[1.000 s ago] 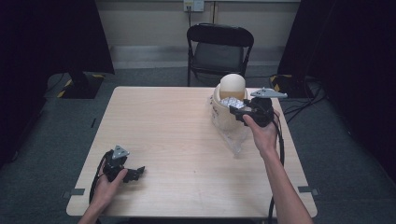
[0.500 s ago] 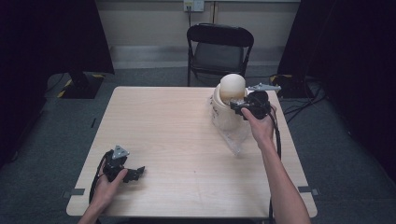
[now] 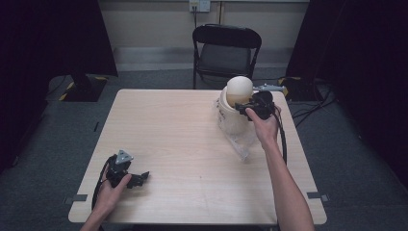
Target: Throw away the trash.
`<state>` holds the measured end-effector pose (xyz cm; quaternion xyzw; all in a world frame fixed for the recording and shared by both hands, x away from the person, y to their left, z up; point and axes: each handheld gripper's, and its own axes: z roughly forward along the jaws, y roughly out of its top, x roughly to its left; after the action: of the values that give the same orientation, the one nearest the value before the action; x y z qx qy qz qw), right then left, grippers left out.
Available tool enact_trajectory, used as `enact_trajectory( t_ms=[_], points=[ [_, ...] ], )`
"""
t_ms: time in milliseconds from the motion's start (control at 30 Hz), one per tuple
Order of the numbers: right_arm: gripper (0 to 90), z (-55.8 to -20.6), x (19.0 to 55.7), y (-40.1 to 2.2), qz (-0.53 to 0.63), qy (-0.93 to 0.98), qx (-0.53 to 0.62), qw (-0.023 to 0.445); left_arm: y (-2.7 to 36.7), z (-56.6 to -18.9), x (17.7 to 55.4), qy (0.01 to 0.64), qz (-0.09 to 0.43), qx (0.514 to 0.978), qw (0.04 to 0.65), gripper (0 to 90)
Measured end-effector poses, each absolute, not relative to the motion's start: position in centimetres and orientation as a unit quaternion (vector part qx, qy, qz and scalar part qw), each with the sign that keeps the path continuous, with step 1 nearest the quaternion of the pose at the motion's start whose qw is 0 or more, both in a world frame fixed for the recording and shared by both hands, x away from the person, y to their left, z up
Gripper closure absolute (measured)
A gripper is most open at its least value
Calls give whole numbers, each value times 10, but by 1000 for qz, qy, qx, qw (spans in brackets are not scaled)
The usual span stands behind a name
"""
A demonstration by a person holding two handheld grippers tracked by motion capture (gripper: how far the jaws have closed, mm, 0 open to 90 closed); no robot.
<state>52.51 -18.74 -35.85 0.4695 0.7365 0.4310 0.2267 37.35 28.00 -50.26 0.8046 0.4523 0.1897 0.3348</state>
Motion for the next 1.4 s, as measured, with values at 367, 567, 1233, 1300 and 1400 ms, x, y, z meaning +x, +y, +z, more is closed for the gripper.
enact_trajectory(
  t_ms=[367, 567, 1233, 1300, 1400],
  points=[
    [343, -356, 538, -175, 411, 749, 468, 225, 280, -503, 373, 452, 190, 805, 334, 0],
    [344, -363, 543, -174, 407, 746, 480, 218, 280, -503, 373, 452, 190, 805, 335, 0],
    [265, -363, 537, -183, 433, 732, 482, 212, 279, -503, 377, 456, 188, 801, 339, 0],
    [237, -363, 535, -183, 436, 731, 481, 210, 278, -503, 378, 455, 190, 802, 336, 0],
    [214, -363, 533, -183, 435, 733, 478, 212, 278, -503, 378, 455, 190, 803, 336, 0]
  ],
)
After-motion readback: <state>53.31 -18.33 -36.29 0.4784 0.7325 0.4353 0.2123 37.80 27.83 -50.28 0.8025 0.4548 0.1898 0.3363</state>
